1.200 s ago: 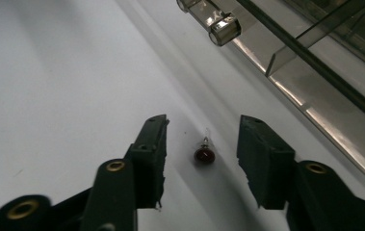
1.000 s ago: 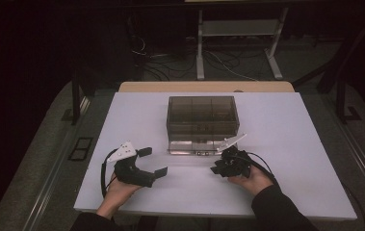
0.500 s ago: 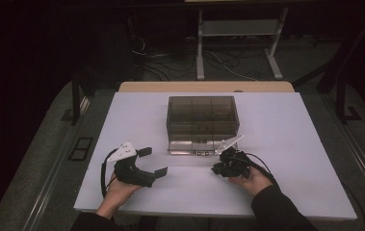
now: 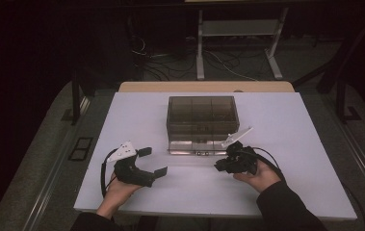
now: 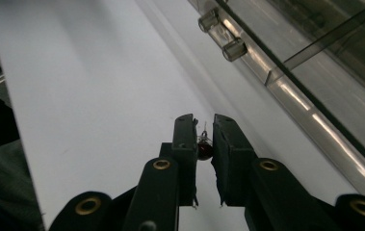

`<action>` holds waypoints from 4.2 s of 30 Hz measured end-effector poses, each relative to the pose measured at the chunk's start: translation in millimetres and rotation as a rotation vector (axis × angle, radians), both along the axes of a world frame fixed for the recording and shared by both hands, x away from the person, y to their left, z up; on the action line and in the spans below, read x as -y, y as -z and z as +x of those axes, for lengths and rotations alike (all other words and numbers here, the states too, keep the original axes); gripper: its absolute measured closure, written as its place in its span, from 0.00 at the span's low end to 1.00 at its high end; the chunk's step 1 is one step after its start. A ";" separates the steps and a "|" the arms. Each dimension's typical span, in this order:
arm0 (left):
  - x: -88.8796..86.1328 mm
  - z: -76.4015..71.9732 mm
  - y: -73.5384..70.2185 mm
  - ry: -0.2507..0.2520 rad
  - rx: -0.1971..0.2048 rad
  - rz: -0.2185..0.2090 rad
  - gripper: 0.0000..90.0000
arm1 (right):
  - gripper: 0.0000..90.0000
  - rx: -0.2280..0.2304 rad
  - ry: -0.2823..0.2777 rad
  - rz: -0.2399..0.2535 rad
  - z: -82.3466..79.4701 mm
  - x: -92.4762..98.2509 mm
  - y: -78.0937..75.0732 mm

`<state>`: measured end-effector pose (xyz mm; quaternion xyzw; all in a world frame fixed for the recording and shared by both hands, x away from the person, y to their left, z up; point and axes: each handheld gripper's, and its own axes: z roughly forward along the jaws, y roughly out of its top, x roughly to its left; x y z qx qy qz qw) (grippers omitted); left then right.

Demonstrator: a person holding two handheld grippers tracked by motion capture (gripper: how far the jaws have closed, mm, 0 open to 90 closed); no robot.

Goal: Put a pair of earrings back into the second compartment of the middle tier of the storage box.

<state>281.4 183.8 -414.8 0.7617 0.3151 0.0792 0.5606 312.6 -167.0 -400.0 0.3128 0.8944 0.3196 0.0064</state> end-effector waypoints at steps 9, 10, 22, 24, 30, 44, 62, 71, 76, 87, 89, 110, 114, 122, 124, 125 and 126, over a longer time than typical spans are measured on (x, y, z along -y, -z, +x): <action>0.2 0.1 0.1 -0.001 0.000 -0.005 0.00 | 0.87 -0.005 -0.037 -0.004 2.1 1.1 -20.1; 0.1 0.2 0.1 -0.001 0.001 -0.004 0.00 | 0.87 -0.003 -0.040 -0.004 2.7 0.8 -22.5; 0.0 0.6 0.2 0.002 0.005 -0.001 0.00 | 0.87 0.017 -0.072 0.003 13.9 -9.2 -49.8; 0.0 0.6 0.2 0.001 0.004 -0.002 0.00 | 0.87 0.025 -0.079 -0.003 17.3 -12.5 -54.3; -0.1 0.6 0.2 0.001 0.003 -0.002 0.00 | 0.87 0.036 -0.082 -0.004 28.1 -18.7 -62.7; -0.2 0.9 0.2 0.002 0.004 -0.003 0.00 | 0.87 0.043 -0.037 0.053 53.1 -28.3 -63.4; 0.4 1.1 0.3 0.004 0.000 -0.004 0.00 | 0.87 0.042 -0.024 0.053 69.2 -44.7 -42.9; 1.3 1.7 0.6 0.006 0.000 -0.003 0.00 | 0.87 0.026 -0.030 0.027 78.0 -56.5 -24.6; 1.5 1.6 0.6 0.010 0.000 -0.003 0.00 | 0.87 0.013 -0.023 0.022 83.1 -59.4 -15.0; 2.1 2.0 0.7 0.015 -0.001 0.001 0.00 | 0.78 0.023 -0.016 0.022 82.5 -59.8 -14.2; 2.0 1.7 0.6 0.014 -0.002 0.000 0.00 | 0.76 0.027 -0.015 0.024 81.3 -58.1 -17.0; 2.4 1.2 0.5 0.013 -0.003 -0.001 0.00 | 0.00 0.055 0.013 0.121 45.1 -10.8 -45.9; 2.7 1.2 0.6 0.012 -0.003 -0.001 0.00 | 0.00 0.065 0.028 0.137 37.9 0.4 -49.7; 2.0 1.5 0.5 0.011 0.000 -0.001 0.00 | 0.00 0.087 0.067 0.163 22.4 25.7 -45.8; 2.2 1.7 0.7 0.010 -0.003 -0.002 0.00 | 0.00 0.085 0.076 0.165 17.4 32.2 -40.4; 2.3 1.9 0.8 0.010 -0.003 -0.001 0.00 | 0.00 0.084 0.081 0.166 15.2 35.0 -37.4; 2.6 1.9 0.8 0.011 -0.003 -0.001 0.00 | 0.00 0.082 0.085 0.165 13.6 36.8 -35.4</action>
